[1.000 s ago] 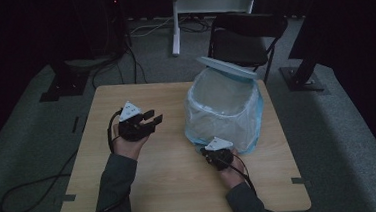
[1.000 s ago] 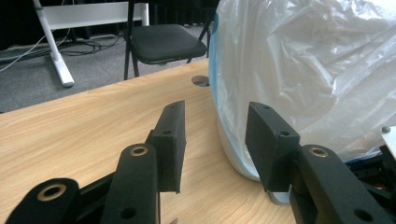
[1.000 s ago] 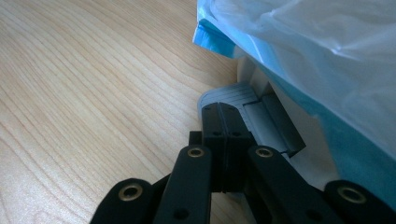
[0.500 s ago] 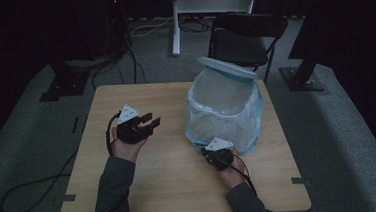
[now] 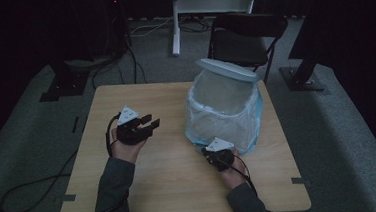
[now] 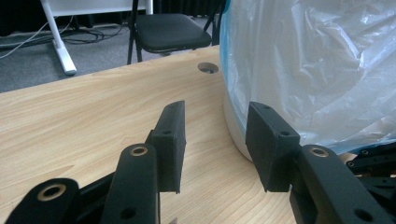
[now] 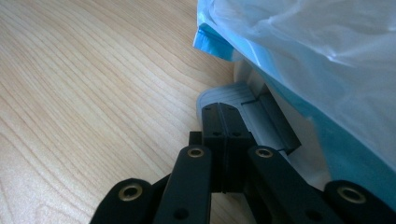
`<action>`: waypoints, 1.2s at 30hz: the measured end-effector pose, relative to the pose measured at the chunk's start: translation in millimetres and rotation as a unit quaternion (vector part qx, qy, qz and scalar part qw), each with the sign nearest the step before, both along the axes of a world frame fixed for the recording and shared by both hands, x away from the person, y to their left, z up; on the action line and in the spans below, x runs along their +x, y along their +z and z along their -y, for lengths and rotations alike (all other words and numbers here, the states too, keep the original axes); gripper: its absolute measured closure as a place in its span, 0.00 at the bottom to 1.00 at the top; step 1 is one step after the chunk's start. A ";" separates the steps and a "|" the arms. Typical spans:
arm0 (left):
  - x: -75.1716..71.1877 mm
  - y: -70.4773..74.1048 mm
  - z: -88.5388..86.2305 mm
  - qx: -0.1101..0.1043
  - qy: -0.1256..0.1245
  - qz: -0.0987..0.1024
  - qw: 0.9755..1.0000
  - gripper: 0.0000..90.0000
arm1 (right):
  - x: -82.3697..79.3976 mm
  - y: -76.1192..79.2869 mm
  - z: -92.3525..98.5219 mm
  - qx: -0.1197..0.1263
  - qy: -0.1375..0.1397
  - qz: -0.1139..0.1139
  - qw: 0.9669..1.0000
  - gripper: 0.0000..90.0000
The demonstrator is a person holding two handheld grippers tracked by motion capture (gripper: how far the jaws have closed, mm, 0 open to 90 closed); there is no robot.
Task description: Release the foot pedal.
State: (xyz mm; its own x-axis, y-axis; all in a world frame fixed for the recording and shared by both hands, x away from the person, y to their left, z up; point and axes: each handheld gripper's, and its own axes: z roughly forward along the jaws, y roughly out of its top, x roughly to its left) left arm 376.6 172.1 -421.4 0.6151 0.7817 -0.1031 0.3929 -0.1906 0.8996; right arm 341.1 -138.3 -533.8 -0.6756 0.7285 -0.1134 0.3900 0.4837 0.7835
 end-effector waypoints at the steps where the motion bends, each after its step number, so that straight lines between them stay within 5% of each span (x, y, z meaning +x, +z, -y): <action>1: 0.1 -0.5 0.2 -0.001 0.001 0.000 1.000 0.65 | -1.1 0.4 0.3 0.004 -0.003 -0.003 1.000 1.00; 10: -0.3 -4.4 -1.0 0.000 0.001 -0.004 1.000 0.65 | -10.0 9.1 3.2 0.005 0.001 0.012 1.000 1.00; 25: -3.6 -19.3 -9.0 0.002 0.005 -0.020 1.000 0.65 | -30.4 2.6 9.2 0.000 0.038 -0.007 0.999 1.00; 36: -9.2 -41.3 -16.8 0.009 0.011 -0.044 0.999 0.64 | -31.2 -2.8 39.4 0.015 0.014 -0.029 0.999 1.00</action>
